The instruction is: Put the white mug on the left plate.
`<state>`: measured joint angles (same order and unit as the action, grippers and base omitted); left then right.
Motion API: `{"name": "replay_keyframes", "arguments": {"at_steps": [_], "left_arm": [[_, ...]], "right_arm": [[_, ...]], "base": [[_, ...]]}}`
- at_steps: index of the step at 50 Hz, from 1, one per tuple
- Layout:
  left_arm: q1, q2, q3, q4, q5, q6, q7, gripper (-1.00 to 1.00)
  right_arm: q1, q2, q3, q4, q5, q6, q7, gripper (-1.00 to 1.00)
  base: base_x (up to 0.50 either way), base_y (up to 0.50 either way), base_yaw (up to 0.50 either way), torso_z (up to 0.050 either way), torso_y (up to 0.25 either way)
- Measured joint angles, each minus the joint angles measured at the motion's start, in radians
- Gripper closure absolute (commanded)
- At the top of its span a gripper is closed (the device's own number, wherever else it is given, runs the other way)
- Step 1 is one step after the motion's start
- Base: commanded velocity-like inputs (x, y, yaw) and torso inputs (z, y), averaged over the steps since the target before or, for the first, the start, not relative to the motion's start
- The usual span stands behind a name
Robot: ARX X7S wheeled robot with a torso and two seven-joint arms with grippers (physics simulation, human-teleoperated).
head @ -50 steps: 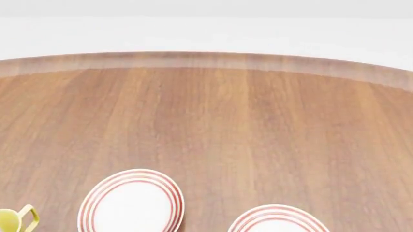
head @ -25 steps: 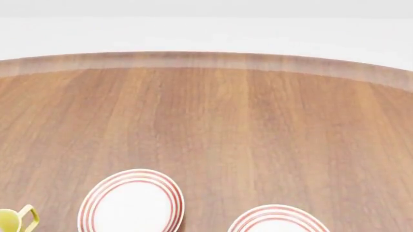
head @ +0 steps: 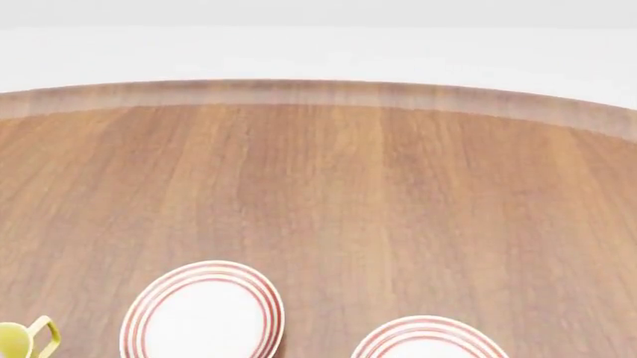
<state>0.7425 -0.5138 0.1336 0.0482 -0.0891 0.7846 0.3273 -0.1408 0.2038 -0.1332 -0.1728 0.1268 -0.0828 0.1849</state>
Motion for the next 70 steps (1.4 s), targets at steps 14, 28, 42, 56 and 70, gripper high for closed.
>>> {"name": "replay_keyframes", "arguments": {"at_steps": [14,28,42,56,70], "left_arm": [[-0.049,-0.006,0.028,-0.035,0.006,-0.034,0.011,-1.00],[-0.109,-0.003,0.067,-0.071,-0.003,-0.073,0.036,-1.00],[-0.143,0.004,0.097,-0.097,0.027,-0.088,0.045,-1.00],[-0.185,0.020,0.114,-0.167,0.028,-0.061,0.050,-1.00],[-0.235,0.050,0.140,-0.276,0.020,0.023,0.068,-1.00]], "right_arm": [[0.000,0.007,-0.007,-0.001,0.006,0.000,0.008,-1.00],[-0.002,0.017,-0.017,-0.009,0.012,-0.004,0.020,-1.00],[0.001,0.026,-0.030,-0.008,0.016,-0.005,0.034,-1.00],[0.002,0.035,-0.039,-0.011,0.019,-0.003,0.044,-1.00],[0.004,0.041,-0.045,-0.006,0.024,-0.005,0.050,-1.00]], "base": [[0.00,0.00,0.00,0.000,0.000],[0.00,0.00,0.00,0.000,0.000],[0.00,0.00,0.00,0.000,0.000],[0.00,0.00,0.00,0.000,0.000],[0.00,0.00,0.00,0.000,0.000]]}}
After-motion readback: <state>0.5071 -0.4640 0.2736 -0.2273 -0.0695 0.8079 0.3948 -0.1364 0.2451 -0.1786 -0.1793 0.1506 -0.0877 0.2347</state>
